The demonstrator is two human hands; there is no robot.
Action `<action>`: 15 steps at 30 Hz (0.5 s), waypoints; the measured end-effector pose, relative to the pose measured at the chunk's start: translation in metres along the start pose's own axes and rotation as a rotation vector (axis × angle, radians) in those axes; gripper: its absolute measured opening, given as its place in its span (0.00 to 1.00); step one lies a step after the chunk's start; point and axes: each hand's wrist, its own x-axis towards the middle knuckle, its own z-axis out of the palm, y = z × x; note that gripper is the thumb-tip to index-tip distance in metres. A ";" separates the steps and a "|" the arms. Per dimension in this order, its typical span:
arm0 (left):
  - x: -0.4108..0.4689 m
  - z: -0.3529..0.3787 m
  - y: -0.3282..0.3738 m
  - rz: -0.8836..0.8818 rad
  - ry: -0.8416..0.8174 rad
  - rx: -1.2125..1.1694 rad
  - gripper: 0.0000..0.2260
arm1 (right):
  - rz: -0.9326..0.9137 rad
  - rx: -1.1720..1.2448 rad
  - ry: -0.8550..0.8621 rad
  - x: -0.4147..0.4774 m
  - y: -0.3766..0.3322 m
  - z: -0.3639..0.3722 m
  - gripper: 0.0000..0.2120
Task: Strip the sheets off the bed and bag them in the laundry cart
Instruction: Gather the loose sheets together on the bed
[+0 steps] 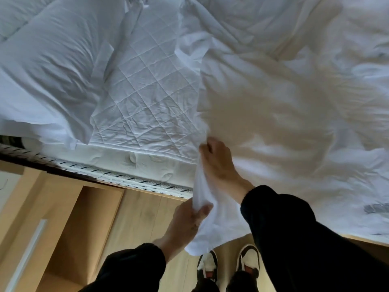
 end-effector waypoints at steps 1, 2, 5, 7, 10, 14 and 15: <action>0.003 0.001 -0.002 -0.003 -0.013 0.057 0.19 | -0.029 -0.041 -0.073 -0.002 0.004 0.004 0.14; 0.007 0.002 -0.003 0.000 -0.011 0.136 0.17 | -0.047 -0.096 -0.171 -0.005 0.011 0.008 0.15; 0.024 -0.004 -0.002 -0.033 0.092 0.202 0.12 | -0.072 -0.261 -0.353 -0.013 0.028 0.010 0.16; 0.041 -0.012 0.007 -0.052 0.198 0.082 0.14 | -0.132 -0.320 -0.219 -0.012 0.035 0.001 0.11; 0.080 -0.020 0.032 -0.073 0.296 0.001 0.23 | -0.203 -0.543 0.008 -0.001 0.044 -0.018 0.10; 0.129 -0.024 0.070 -0.068 0.293 0.026 0.29 | -0.108 -0.802 -0.061 0.010 0.049 -0.044 0.18; 0.136 -0.024 0.078 -0.047 0.275 0.078 0.29 | -0.086 -0.829 -0.053 0.011 0.049 -0.051 0.18</action>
